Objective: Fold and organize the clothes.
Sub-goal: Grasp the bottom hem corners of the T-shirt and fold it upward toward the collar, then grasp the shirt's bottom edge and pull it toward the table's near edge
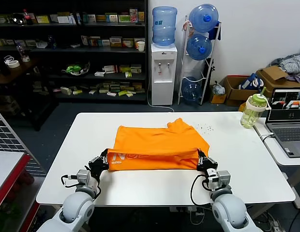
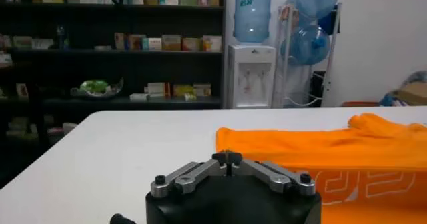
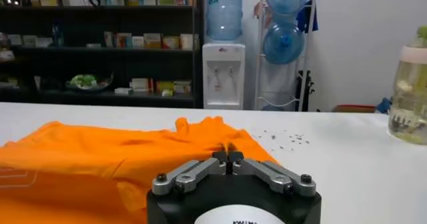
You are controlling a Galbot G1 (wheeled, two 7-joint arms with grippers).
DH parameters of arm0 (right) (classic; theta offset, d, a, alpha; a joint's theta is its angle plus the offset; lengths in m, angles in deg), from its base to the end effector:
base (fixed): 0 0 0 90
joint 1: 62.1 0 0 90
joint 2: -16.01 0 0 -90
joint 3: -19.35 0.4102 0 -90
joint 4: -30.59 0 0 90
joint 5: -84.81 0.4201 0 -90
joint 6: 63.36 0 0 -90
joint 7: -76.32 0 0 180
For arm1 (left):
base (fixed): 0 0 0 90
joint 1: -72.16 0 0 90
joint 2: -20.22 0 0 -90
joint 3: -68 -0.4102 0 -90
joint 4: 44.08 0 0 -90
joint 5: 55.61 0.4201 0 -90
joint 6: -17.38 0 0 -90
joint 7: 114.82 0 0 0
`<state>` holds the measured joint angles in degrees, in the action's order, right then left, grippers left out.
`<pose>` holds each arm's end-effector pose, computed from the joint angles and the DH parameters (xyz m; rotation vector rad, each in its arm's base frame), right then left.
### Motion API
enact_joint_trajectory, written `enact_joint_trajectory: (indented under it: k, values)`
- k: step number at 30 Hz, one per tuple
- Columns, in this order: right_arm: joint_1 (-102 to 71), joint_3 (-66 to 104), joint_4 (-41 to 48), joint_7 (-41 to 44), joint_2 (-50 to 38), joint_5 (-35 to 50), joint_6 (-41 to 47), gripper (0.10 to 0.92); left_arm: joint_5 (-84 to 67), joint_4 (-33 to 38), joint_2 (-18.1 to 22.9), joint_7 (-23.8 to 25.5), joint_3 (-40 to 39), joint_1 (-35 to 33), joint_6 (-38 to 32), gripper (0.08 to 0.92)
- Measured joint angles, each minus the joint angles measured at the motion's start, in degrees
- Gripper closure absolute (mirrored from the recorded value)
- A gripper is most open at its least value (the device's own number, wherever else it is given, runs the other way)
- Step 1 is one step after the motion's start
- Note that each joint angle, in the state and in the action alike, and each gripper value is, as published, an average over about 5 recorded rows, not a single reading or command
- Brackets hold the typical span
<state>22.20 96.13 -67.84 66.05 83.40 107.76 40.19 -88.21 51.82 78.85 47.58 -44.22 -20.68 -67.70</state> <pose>0.3670 -0.0463 -0.3968 0.1335 -2.8519 0.0306 0.3668 0.0561 -0.4143 -0.1139 -2.8859 -0.0069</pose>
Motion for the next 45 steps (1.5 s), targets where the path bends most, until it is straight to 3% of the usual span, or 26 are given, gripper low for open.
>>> enact_joint_trajectory:
  k: [12,20,24,37,40,45]
  values:
    - [1.69,0.22,2.36,2.35,-2.13,-1.82,-1.54,0.547,-0.16,-2.74,0.44,0.35,-0.63,1.73,0.57,0.498]
    - [-4.09,3.01,0.28,5.50,-5.59,-1.77,-2.33,0.313,-0.29,0.48,-0.51,0.18,0.70,-3.08,1.36,0.264]
    - [-7.25,4.34,-0.77,7.15,-7.05,-0.39,-1.87,0.224,-0.58,2.10,-0.28,0.16,1.00,-5.84,1.78,0.192]
    - [-10.55,5.84,-0.23,9.91,-8.24,4.87,1.10,0.205,-3.31,2.52,1.46,0.03,1.07,-7.33,3.15,0.177]
    - [-10.55,5.87,0.25,10.00,-8.18,5.41,1.38,0.248,-3.57,1.58,1.83,0.12,1.06,-6.76,3.18,0.177]
    - [-10.80,6.15,0.69,10.09,-8.50,6.01,1.60,0.389,-3.79,0.23,2.43,0.00,0.86,-5.84,3.25,0.222]
